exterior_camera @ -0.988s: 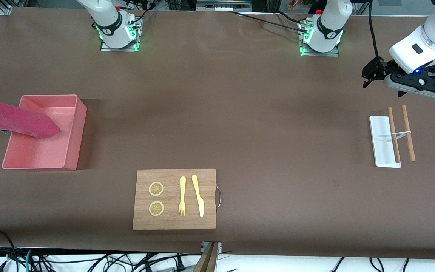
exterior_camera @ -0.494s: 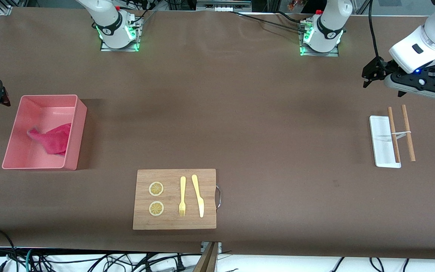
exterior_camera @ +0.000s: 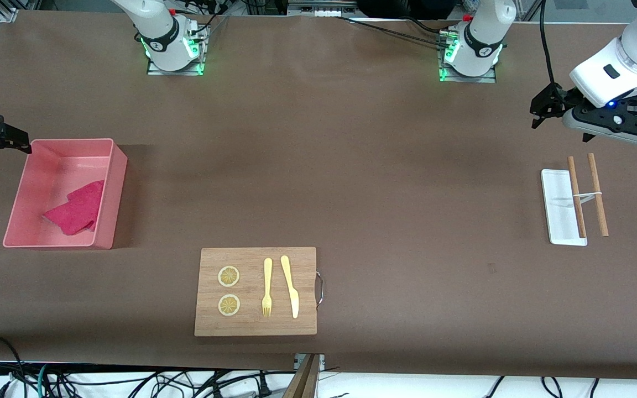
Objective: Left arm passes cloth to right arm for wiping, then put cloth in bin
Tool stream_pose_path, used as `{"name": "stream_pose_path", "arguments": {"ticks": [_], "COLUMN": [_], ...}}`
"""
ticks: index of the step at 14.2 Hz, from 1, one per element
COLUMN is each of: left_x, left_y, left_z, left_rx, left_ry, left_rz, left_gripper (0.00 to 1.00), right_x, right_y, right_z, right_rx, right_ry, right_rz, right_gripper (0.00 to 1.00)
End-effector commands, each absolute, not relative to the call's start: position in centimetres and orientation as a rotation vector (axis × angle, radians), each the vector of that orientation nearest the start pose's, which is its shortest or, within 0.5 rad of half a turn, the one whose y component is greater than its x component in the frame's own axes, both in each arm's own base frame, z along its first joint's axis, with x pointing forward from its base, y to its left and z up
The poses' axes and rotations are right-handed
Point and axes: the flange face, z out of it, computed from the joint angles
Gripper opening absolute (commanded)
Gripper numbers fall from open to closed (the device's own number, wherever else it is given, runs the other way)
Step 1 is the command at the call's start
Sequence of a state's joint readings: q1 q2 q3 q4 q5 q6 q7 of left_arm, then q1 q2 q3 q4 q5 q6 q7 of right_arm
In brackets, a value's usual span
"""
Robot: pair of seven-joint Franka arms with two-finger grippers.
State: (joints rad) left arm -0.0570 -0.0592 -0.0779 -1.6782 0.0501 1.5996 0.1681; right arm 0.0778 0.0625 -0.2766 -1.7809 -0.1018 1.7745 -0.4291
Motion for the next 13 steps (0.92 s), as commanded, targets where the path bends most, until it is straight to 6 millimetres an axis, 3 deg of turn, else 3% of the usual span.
{"name": "stream_pose_path", "arguments": {"ticks": [1, 5, 9, 13], "left_x": [53.3, 53.3, 53.3, 53.3], "left_y": [-6.8, -6.8, -6.8, -6.8], "left_z": [61.0, 61.0, 60.9, 61.0], "left_rx": [-3.067, -3.068, -3.066, -3.068], "left_ry": [0.455, 0.457, 0.457, 0.455], "left_rz": [0.016, 0.016, 0.013, 0.011], "left_gripper": [1.00, 1.00, 1.00, 1.00], "right_x": [55.3, 53.3, 52.4, 52.3], "right_y": [-7.6, -2.0, 1.2, 2.3], "right_z": [53.8, 57.4, 59.7, 59.8], "right_rx": [-3.200, -3.150, -3.103, -3.083], "right_ry": [-0.307, -0.245, -0.278, -0.276], "right_rz": [0.126, 0.106, 0.043, 0.037], "right_gripper": [1.00, 1.00, 1.00, 1.00]}}
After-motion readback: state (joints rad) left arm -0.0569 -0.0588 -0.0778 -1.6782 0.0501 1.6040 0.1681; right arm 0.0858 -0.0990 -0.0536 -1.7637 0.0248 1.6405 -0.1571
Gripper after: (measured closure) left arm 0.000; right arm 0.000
